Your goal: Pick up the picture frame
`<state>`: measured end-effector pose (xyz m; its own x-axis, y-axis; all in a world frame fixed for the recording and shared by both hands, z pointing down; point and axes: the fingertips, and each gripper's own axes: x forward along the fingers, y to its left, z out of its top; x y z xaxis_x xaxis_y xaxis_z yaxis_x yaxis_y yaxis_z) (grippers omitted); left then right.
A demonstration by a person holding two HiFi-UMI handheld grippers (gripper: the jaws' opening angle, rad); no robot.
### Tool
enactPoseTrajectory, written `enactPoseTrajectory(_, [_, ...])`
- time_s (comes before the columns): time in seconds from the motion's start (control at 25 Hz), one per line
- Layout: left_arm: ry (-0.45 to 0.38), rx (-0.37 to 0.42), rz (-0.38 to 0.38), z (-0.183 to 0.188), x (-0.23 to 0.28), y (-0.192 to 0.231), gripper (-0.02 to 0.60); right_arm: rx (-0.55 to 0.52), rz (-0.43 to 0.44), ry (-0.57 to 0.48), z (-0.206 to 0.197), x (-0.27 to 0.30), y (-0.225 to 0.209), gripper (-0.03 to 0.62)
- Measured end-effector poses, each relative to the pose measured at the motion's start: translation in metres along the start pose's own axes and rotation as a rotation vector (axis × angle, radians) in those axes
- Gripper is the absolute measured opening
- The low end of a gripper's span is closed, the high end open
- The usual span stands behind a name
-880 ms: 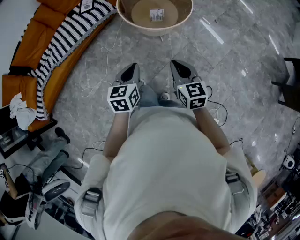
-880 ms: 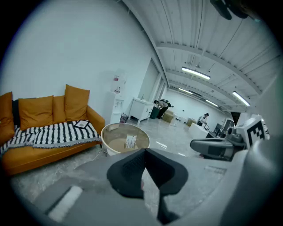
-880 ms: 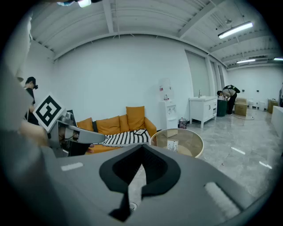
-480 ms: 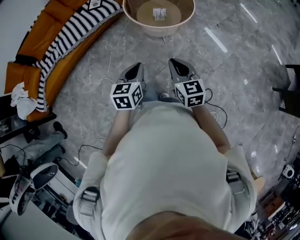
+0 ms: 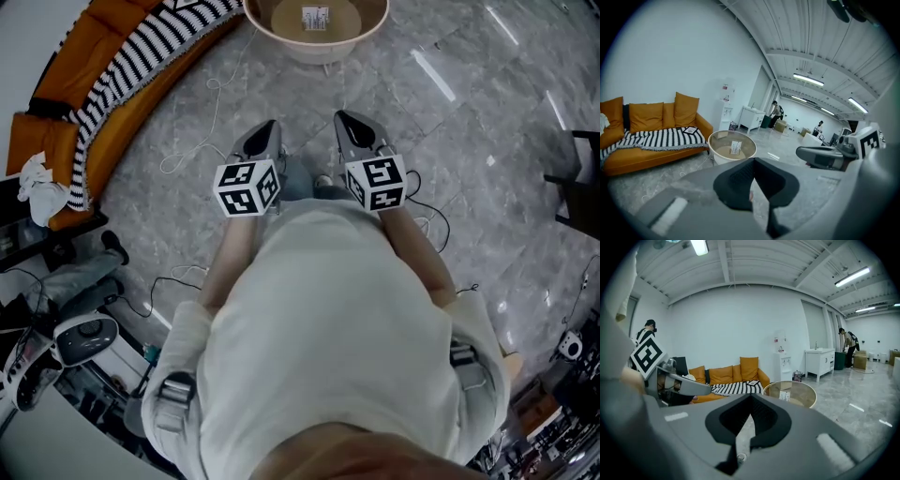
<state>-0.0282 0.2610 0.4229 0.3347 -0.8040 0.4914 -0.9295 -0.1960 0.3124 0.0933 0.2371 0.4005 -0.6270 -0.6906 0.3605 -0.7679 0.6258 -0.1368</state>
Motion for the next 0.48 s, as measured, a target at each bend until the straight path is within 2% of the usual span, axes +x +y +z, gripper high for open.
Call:
enactPoseTrajectory(0.24, [0.034,-0.02,0.025,-0.008,0.004,0.013,0.002,0.01,0.02,0.045,-0.011,0.009,0.003,0.0])
enactPoseTrajectory(0.48, [0.059,-0.041,0.031,-0.005,0.036,0.027,0.001,0.007,0.004,0.076,-0.008,0.032,-0.021,0.0])
